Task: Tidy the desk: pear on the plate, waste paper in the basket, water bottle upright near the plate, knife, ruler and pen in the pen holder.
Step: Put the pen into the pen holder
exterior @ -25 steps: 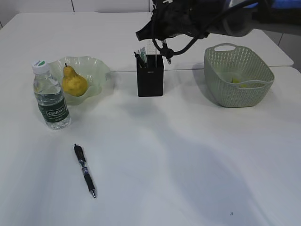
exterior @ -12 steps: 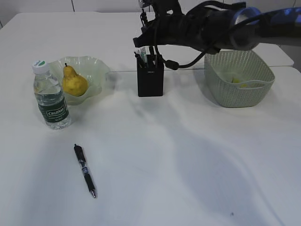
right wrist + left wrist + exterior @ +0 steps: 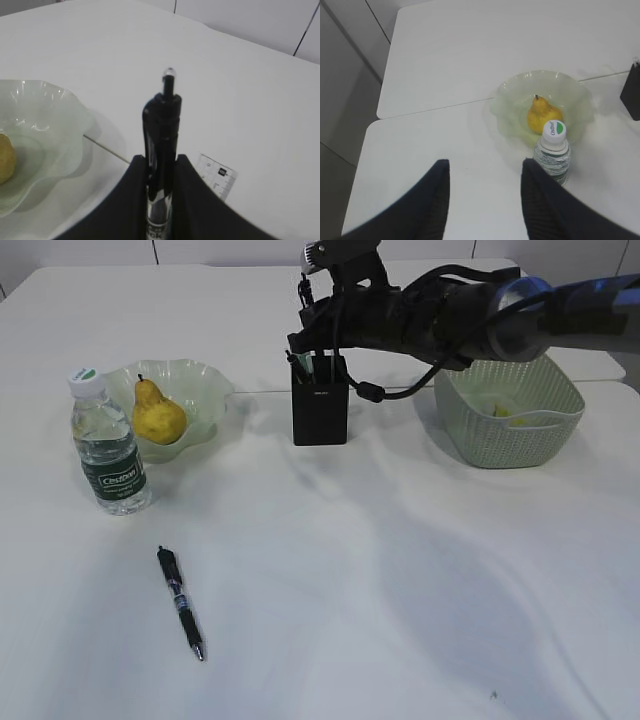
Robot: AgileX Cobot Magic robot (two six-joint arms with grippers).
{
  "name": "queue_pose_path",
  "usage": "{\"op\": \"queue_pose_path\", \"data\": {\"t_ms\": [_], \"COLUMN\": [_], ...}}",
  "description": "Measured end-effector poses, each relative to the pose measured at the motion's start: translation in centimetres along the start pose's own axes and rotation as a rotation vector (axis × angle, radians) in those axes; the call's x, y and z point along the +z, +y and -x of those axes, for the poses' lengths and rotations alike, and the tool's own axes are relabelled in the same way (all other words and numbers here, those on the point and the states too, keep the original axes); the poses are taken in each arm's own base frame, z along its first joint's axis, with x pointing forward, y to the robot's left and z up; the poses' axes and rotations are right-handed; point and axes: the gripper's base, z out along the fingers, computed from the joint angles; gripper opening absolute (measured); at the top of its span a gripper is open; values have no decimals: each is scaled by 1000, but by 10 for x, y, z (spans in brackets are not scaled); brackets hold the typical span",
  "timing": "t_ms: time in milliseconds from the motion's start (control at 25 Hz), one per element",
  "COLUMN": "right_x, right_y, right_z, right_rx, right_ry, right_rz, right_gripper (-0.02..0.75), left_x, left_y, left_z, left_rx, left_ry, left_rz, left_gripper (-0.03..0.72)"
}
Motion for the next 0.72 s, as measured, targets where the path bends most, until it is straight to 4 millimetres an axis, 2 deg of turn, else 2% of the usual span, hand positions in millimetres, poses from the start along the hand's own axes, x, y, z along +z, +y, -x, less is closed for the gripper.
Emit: {"op": "queue_pose_path", "data": {"t_ms": [360,720], "right_x": [-1,16], "right_y": [-4,0], "right_z": [1,-20], "right_rx": [-17,-28], "right_ry": [-23,-19], "right_rz": [12,42], "right_gripper": [122,122], "left_x": [0,0], "left_y": [-1,-2], "left_z": [0,0], "left_rx": [-10,-24], "left_ry": [2,5], "left_rz": [-10,-24], "left_gripper": [328,327]}}
